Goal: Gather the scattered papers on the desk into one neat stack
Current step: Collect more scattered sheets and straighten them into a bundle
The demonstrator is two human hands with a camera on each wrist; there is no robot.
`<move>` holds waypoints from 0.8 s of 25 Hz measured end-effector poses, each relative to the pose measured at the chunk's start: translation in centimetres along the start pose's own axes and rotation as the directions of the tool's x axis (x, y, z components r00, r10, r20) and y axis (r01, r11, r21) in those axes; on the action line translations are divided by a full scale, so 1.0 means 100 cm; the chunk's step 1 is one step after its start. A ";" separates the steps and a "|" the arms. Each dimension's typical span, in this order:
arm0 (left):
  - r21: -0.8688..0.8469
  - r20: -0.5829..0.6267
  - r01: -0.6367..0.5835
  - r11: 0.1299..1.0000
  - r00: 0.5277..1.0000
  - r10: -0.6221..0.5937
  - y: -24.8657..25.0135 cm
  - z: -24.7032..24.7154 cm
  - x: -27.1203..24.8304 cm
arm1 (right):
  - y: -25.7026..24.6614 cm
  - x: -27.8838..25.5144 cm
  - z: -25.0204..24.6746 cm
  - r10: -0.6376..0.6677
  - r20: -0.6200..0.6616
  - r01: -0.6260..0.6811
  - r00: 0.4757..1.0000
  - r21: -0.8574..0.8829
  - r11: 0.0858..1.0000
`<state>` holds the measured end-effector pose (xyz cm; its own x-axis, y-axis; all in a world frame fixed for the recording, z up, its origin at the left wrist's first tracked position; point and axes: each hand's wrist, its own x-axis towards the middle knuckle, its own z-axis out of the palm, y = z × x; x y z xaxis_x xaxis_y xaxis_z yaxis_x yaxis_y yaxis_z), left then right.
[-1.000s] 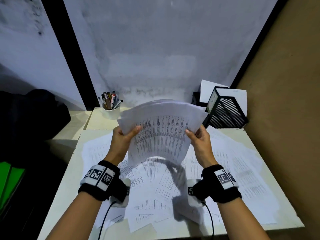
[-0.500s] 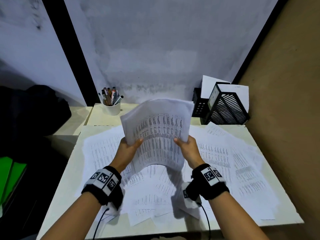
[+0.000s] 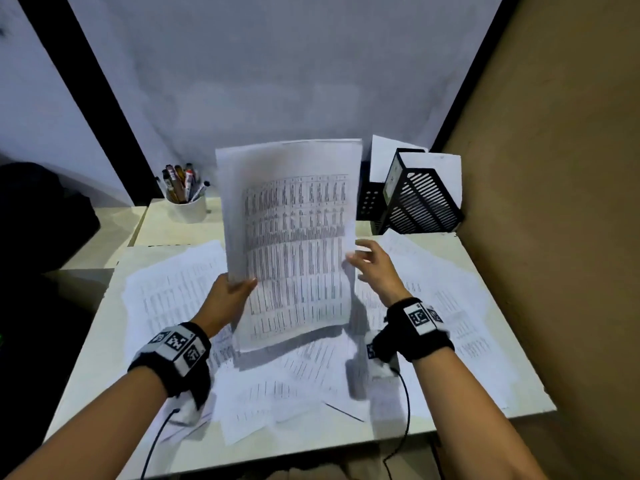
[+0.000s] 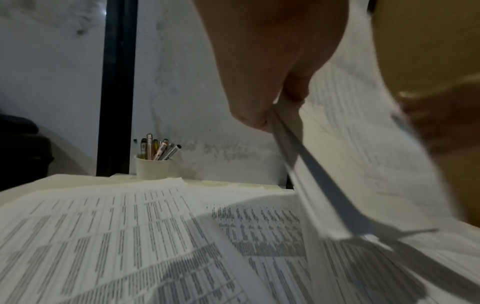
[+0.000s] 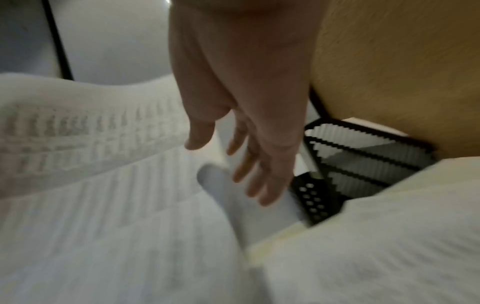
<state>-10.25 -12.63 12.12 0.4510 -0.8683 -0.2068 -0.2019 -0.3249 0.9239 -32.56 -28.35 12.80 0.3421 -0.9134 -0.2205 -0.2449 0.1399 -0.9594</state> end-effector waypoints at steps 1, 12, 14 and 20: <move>0.027 -0.021 0.001 1.000 1.000 -0.001 -0.003 0.002 0.003 | 0.021 0.002 -0.024 0.077 -0.066 -0.080 0.995 -0.056 0.995; 0.054 -0.186 0.260 0.964 0.951 -0.246 -0.056 0.005 -0.004 | 0.135 -0.009 -0.125 0.464 -0.419 -0.616 0.780 -0.384 0.688; 0.042 -0.195 0.275 0.960 0.945 -0.262 -0.060 0.008 -0.006 | 0.128 -0.005 -0.101 0.455 -0.323 -0.557 0.830 -0.448 0.699; 0.040 -0.211 0.277 0.960 0.942 -0.262 -0.056 0.008 -0.015 | 0.136 0.012 -0.165 0.359 -0.524 -0.634 0.773 -0.603 0.485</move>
<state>-10.48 -9.82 7.02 0.6612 -0.6531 -0.3691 -0.1041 -0.5671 0.8170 -50.50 -33.82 2.40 -0.2987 -0.8556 -0.4227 -0.8823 0.4165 -0.2195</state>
